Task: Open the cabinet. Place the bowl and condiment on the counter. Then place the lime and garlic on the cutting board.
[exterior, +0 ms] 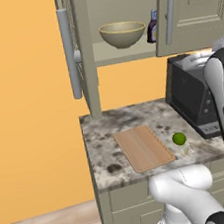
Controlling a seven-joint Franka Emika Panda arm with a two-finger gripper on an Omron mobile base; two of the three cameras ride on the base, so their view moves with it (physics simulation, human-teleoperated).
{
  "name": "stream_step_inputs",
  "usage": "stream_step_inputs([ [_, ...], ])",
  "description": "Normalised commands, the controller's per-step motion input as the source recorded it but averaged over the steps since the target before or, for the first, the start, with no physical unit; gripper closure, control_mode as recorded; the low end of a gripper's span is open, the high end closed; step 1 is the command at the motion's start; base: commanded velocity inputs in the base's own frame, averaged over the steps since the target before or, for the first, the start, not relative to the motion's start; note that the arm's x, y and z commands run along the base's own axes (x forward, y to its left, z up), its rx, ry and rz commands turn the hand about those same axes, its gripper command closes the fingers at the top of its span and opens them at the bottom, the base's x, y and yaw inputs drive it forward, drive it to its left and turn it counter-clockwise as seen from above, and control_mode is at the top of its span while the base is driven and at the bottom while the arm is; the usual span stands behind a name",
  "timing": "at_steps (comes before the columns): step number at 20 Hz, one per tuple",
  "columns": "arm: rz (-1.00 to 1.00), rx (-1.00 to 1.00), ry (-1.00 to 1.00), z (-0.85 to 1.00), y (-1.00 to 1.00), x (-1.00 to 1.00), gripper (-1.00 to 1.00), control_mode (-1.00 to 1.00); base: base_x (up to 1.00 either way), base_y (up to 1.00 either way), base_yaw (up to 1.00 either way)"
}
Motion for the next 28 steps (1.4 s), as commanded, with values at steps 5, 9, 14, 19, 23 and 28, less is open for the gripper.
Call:
stream_step_inputs([
  [5, 0.00, 0.00, -0.04, 0.18, -0.13, 0.42, -1.00, -1.00, 0.00, 0.00, 0.00],
  [9, 0.00, 0.00, -0.06, 0.00, -0.06, 0.53, -1.00, -1.00, 0.00, 0.00, 0.00],
  [14, 0.00, 0.00, -0.05, 0.00, -0.03, 0.52, -1.00, -1.00, 0.00, 0.00, 0.00],
  [19, 0.00, 0.00, -0.06, 0.09, -0.08, 0.49, -1.00, -1.00, 0.00, 0.00, 0.00],
  [23, 0.00, 0.00, -0.01, 0.19, -0.13, 0.49, -1.00, -1.00, 0.00, 0.00, 0.00],
  [28, 0.00, 0.00, 0.00, 0.15, -0.11, 0.49, -1.00, -1.00, 0.00, 0.00, 0.00],
])
